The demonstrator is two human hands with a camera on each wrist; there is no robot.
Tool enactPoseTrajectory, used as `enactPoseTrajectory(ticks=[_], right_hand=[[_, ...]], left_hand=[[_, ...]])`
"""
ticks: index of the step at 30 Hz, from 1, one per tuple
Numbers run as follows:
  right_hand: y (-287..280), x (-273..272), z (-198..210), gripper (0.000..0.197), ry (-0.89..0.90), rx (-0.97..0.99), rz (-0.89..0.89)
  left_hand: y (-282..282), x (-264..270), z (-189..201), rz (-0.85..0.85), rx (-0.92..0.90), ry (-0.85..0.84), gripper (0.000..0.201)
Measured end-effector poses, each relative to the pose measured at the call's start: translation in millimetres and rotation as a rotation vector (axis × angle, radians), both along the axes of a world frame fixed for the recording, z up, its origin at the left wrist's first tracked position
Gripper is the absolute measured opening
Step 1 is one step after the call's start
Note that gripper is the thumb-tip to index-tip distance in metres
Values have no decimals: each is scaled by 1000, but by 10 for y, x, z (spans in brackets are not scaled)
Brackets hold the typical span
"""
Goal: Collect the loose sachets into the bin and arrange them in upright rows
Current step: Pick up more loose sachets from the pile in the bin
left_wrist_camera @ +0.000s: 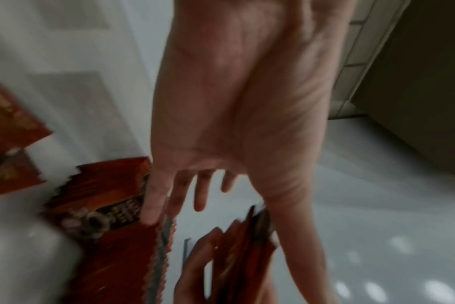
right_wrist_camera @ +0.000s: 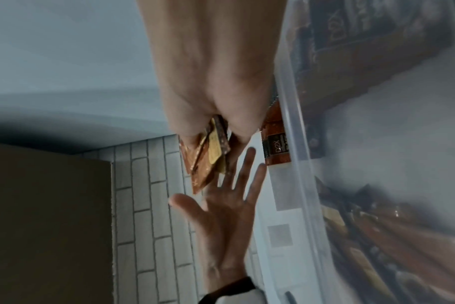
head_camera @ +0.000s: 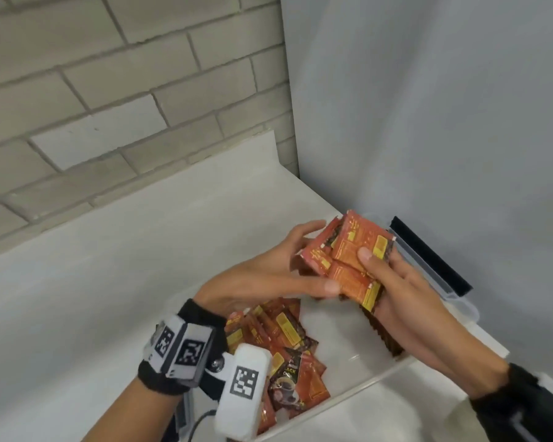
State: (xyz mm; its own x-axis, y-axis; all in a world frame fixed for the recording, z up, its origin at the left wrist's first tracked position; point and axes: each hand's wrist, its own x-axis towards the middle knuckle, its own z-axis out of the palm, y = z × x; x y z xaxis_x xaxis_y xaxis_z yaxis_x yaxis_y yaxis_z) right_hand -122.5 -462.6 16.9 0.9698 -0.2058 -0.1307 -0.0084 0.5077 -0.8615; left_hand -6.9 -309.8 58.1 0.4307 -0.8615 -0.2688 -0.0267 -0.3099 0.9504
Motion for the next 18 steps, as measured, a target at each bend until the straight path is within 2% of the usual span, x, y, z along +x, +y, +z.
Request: enactPoseTrajectory(ticks=[3, 5, 7, 9, 12, 14, 18], right_hand=[[31, 29, 18, 44, -23, 15, -17], [35, 38, 15, 50, -50, 17, -48], [-2, 45, -7, 61, -94, 5, -93], [-25, 44, -37, 64, -129, -108, -108], [-12, 43, -70, 50, -135, -347, -171], [-15, 44, -92, 39, -131, -438, -255], [-44, 44, -138, 28, -58, -555, -356]], left_hand=[[-185, -154, -133, -58, -64, 38, 60], [-260, -202, -203, -18, -109, 128, 50], [-279, -203, -244, -9, -170, 241, 47], [-274, -185, -268, -12, -220, 303, 45], [-254, -160, -274, 30, -249, 369, 50], [-239, -127, -293, 42, -262, 398, 54], [-216, -79, -279, 77, -260, 362, 50]])
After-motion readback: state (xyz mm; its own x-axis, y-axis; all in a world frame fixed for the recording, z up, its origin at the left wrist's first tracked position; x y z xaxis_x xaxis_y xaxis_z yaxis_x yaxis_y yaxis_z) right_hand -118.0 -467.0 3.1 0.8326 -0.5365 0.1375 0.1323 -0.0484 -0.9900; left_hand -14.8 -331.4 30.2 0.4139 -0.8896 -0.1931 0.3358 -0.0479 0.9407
